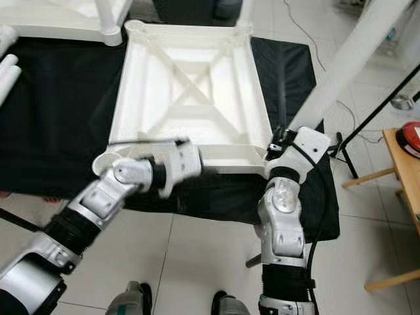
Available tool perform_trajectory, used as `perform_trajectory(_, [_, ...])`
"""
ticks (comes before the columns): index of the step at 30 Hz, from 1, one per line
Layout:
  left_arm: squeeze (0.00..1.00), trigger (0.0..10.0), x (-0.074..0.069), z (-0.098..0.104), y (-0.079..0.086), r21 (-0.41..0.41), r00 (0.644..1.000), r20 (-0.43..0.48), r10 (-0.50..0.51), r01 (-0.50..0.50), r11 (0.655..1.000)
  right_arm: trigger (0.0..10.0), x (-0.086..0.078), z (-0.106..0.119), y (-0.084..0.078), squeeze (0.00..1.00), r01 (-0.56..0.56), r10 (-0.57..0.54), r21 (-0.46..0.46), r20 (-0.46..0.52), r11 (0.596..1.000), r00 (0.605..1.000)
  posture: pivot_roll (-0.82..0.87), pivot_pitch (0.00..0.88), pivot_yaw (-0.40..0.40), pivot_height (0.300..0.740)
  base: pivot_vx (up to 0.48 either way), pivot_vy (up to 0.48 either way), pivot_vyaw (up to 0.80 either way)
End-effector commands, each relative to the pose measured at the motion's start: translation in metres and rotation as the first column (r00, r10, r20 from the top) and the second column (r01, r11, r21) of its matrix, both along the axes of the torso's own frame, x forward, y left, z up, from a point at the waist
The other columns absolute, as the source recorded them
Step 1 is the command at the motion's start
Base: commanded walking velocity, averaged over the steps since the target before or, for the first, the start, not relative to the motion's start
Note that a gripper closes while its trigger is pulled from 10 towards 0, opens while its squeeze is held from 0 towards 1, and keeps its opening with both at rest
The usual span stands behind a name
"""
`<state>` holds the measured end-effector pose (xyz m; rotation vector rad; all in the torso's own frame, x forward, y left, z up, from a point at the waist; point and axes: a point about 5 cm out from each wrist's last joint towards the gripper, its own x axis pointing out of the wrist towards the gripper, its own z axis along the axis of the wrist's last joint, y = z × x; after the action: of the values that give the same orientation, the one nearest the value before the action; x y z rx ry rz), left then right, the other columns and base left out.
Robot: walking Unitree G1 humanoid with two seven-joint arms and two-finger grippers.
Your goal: Building children table
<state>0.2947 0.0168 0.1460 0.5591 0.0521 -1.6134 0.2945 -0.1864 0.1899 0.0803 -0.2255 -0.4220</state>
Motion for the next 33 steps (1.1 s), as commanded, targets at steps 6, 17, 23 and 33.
perform_trajectory(6, [0.0,0.0,0.01,-0.012,-0.019,0.039,0.998,0.025,0.052,-0.053,0.998,0.0,-0.007,-0.032,-0.004,0.0,-0.042,0.046,0.023,-0.161,0.999,0.986,0.13,0.18,-0.009,0.74,0.0,0.0,0.0])
perform_trajectory(17, [0.0,10.0,0.021,0.031,-0.021,-0.06,0.993,0.096,0.072,-0.067,0.996,0.0,-0.016,-0.039,-0.011,0.0,0.049,-0.038,0.065,-0.162,0.997,0.986,0.11,0.187,0.008,0.74,0.0,0.0,0.0])
perform_trajectory(23, [1.0,10.0,0.04,0.08,-0.02,-0.215,0.988,0.063,0.142,-0.125,0.969,0.0,-0.018,-0.05,-0.011,0.0,0.115,-0.094,0.08,-0.229,0.99,0.969,0.11,0.188,0.01,0.74,0.0,0.0,0.0])
perform_trajectory(33, [0.0,10.0,0.042,0.042,-0.032,-0.021,0.963,0.092,0.253,-0.252,0.967,0.0,-0.013,-0.051,-0.006,0.0,0.126,-0.101,0.089,-0.245,0.988,0.964,0.13,0.185,0.01,0.74,0.0,0.0,0.0])
